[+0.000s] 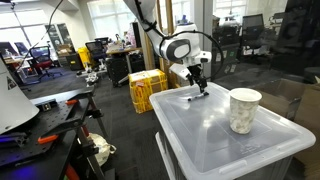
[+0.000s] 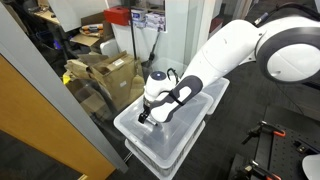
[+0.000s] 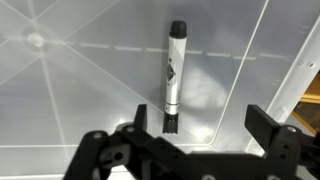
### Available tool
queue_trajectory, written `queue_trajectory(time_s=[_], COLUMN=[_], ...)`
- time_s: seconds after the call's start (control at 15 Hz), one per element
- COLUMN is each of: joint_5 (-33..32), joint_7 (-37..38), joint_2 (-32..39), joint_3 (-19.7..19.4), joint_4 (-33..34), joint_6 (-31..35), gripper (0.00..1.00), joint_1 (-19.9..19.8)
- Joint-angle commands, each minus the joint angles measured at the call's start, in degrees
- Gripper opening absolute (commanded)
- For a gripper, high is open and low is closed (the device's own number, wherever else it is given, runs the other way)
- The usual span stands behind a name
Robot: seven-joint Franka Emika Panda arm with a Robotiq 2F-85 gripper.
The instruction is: Put the black marker inside the white cup
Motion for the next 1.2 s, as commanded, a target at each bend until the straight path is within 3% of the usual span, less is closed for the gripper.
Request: queue_trajectory(time_s=[0.0,0.67,1.13], joint_5=[1.8,2.4,2.2], joint_7=[0.9,1.2,1.7], joint_2=[2.5,6.9,9.4], joint_3=[-1.7,-2.6,-3.3], joint_4=[5.2,12.9,15.4], joint_6=[-4.0,-10.5,-11.5], gripper=[1.0,1.0,1.0], joint_1=[1.5,1.9,3.0])
